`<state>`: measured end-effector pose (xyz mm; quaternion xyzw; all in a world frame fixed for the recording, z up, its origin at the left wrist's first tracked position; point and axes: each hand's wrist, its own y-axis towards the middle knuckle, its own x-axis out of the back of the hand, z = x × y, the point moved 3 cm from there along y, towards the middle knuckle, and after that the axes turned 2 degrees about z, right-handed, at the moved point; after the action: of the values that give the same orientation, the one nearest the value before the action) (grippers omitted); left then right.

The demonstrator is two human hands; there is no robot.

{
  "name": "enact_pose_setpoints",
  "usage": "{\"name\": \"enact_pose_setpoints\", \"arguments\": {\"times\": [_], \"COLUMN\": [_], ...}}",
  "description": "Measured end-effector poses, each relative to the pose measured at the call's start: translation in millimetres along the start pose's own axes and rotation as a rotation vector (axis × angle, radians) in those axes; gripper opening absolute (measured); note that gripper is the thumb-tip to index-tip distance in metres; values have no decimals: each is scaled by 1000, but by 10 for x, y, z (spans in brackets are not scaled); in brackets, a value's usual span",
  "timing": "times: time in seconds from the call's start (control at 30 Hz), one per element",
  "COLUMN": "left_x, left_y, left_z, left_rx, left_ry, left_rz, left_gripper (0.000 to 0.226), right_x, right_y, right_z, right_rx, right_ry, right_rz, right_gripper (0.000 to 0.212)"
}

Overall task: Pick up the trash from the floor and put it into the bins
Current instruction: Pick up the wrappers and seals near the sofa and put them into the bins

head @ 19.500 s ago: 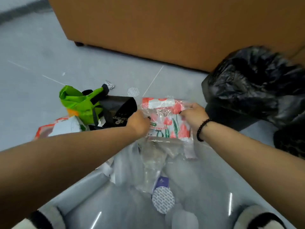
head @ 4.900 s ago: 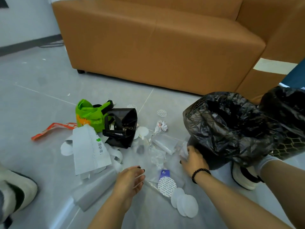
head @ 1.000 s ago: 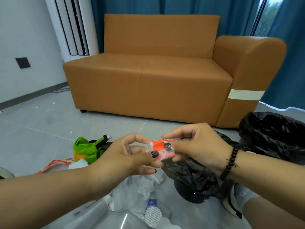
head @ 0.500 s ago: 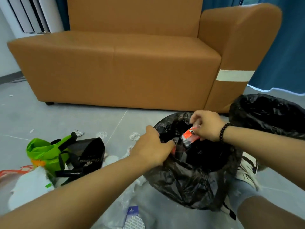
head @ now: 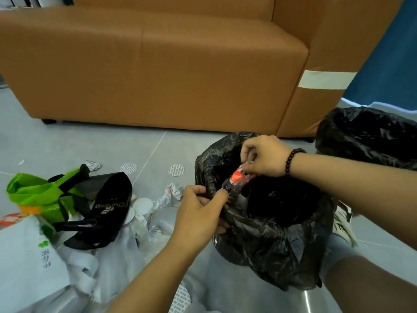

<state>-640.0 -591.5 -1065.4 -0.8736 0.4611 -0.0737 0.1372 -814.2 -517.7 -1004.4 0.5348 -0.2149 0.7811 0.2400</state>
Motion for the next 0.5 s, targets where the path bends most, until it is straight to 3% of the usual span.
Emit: {"name": "enact_pose_setpoints", "arguments": {"times": [0.1,0.3,0.5], "left_x": [10,45,65], "left_y": [-86,-190,-251], "left_z": [0,20,73], "left_rx": [-6,-10,17], "left_ry": [-27,-36,-85], "left_rz": [27,49,79], "left_gripper": [40,45,40], "right_x": [182,70,-272], "right_y": [-59,-105,-92], "right_z": [22,159,99], "right_rx": [1,65,38], "right_ry": [-3,-186,-252], "right_rz": [-42,41,127], "right_gripper": [15,11,26]}}
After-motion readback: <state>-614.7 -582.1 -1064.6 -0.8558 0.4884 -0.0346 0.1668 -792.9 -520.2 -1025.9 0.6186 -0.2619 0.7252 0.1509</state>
